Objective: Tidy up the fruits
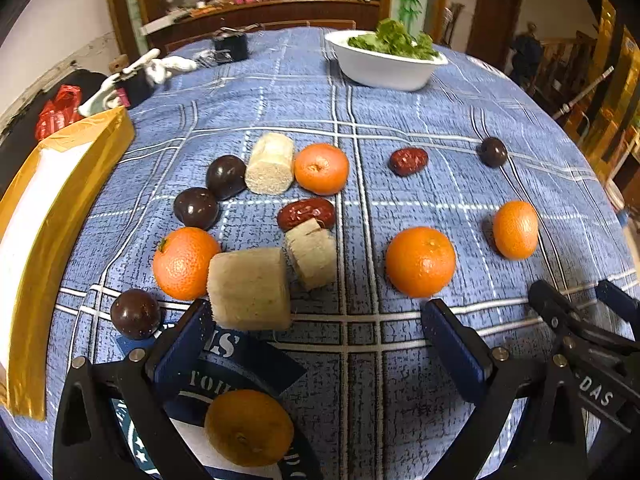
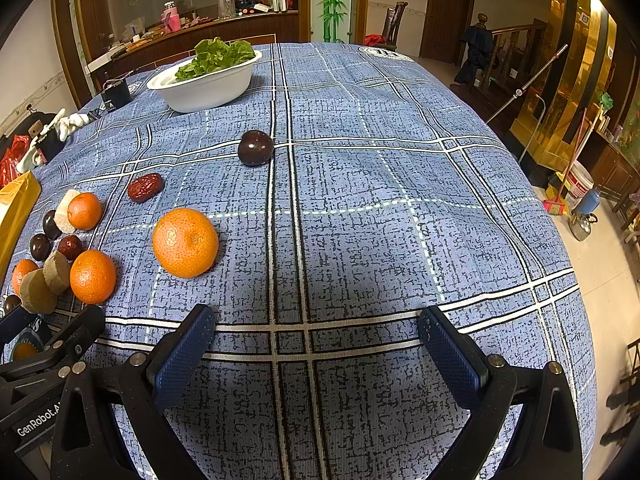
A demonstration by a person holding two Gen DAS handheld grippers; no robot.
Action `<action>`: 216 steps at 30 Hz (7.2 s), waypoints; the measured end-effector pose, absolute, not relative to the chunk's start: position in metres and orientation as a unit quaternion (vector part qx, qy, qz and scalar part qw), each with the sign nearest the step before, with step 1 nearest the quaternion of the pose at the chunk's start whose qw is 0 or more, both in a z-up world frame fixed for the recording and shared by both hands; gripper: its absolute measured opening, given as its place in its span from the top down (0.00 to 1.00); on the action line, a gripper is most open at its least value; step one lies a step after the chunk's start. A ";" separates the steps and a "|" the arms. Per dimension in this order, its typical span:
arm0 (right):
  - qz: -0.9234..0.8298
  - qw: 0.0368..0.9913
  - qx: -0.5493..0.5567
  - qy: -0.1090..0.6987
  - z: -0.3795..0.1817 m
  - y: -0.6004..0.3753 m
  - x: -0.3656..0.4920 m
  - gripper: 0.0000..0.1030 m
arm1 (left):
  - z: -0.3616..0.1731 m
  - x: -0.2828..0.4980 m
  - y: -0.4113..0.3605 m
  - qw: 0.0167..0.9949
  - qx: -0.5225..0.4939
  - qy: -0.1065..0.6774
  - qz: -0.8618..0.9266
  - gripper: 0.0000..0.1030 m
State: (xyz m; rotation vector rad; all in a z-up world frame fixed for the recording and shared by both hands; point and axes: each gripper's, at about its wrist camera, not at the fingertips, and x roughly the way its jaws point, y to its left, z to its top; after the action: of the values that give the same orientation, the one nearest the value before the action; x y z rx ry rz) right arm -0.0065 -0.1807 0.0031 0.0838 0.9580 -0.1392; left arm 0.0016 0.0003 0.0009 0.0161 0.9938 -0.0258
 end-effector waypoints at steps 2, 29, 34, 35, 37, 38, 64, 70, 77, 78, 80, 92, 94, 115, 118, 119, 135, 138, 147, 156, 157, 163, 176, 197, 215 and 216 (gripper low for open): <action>-0.067 0.884 0.041 0.460 0.003 -0.181 -0.007 0.00 | -0.002 0.001 -0.001 0.876 0.018 0.481 -0.031 0.00; -0.076 0.863 0.054 0.496 0.006 -0.175 -0.032 0.00 | 0.072 -0.097 0.102 0.908 -0.052 0.390 -0.143 0.02; -0.081 0.869 0.075 0.483 0.017 -0.179 -0.040 0.05 | 0.131 -0.128 0.147 0.963 -0.038 0.252 -0.091 0.02; -0.081 0.876 0.079 0.469 0.024 -0.179 -0.045 0.05 | 0.140 -0.131 0.156 0.968 -0.047 0.230 -0.090 0.02; -0.080 0.900 0.078 0.422 0.046 -0.175 -0.060 0.05 | 0.151 -0.135 0.173 0.973 -0.062 0.200 -0.094 0.02; -0.082 0.915 0.076 0.387 0.059 -0.172 -0.071 0.05 | 0.153 -0.131 0.181 0.972 -0.067 0.209 -0.084 0.02; 0.216 0.854 0.065 0.468 0.012 -0.006 -0.047 0.53 | 0.045 -0.054 0.141 0.901 -0.010 0.415 -0.128 0.42; 0.226 0.845 0.088 0.478 0.010 -0.015 -0.047 0.58 | 0.025 -0.035 0.124 0.887 0.025 0.443 -0.130 0.50; 0.233 0.841 0.100 0.478 0.011 -0.018 -0.047 0.57 | 0.010 -0.032 0.107 0.878 0.068 0.457 -0.126 0.78; 0.233 0.841 0.101 0.477 0.011 -0.018 -0.047 0.57 | 0.012 -0.032 0.108 0.880 0.067 0.454 -0.125 0.79; 0.234 0.841 0.101 0.477 0.012 -0.018 -0.049 0.61 | 0.016 -0.035 0.112 0.884 0.056 0.448 -0.122 0.79; 0.262 0.855 0.074 0.441 0.052 0.009 -0.074 0.64 | 0.066 -0.067 0.222 0.912 -0.106 0.390 -0.063 0.78; 0.278 0.853 0.070 0.436 0.060 0.026 -0.074 0.64 | 0.069 -0.072 0.245 0.916 -0.115 0.383 -0.036 0.78; 0.363 0.805 -0.014 0.469 0.044 0.205 -0.068 0.62 | 0.051 -0.111 0.369 0.903 -0.203 0.371 0.081 0.42; 0.364 0.808 0.002 0.463 0.047 0.199 -0.070 0.46 | 0.061 -0.116 0.365 0.908 -0.202 0.358 0.080 0.41; 0.366 0.809 0.003 0.460 0.050 0.198 -0.071 0.43 | 0.063 -0.116 0.363 0.909 -0.203 0.355 0.079 0.40; 0.252 0.862 0.152 0.414 0.065 0.029 -0.083 0.37 | 0.093 -0.101 0.250 0.923 -0.143 0.353 -0.044 0.30; 0.223 0.867 0.182 0.408 0.060 -0.012 -0.086 0.35 | 0.091 -0.098 0.216 0.922 -0.115 0.364 -0.069 0.30; 0.132 0.876 0.227 0.405 0.040 -0.119 -0.062 0.36 | 0.084 -0.094 0.173 0.917 -0.064 0.384 -0.086 0.29; 0.128 0.872 0.200 0.427 0.028 -0.102 -0.022 0.39 | 0.069 -0.086 0.144 0.911 -0.020 0.393 -0.127 0.37; 0.115 0.878 0.185 0.426 0.027 -0.099 -0.018 0.39 | 0.068 -0.085 0.140 0.910 -0.015 0.393 -0.132 0.40; 0.107 0.880 0.164 0.433 0.011 -0.094 -0.004 0.39 | 0.056 -0.073 0.113 0.903 0.021 0.400 -0.159 0.43; 0.126 0.873 0.174 0.438 0.006 -0.093 -0.004 0.62 | 0.023 -0.023 0.106 0.890 0.022 0.436 -0.133 0.56; 0.101 0.900 0.121 0.407 0.019 -0.082 -0.007 0.63 | 0.024 -0.013 0.097 0.906 0.010 0.389 -0.168 0.67; 0.065 0.909 0.136 0.389 0.023 -0.090 -0.010 0.63 | 0.077 -0.069 0.189 0.933 -0.090 0.327 -0.118 0.66; 0.057 0.911 0.145 0.381 0.027 -0.092 -0.015 0.63 | 0.081 -0.074 0.200 0.936 -0.097 0.320 -0.109 0.66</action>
State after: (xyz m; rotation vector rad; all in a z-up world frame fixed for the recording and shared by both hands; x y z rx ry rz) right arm -0.0154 -0.0920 0.0269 0.2995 0.7849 0.1172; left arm -0.0737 0.1995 0.0807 -0.1972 0.6533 -0.2230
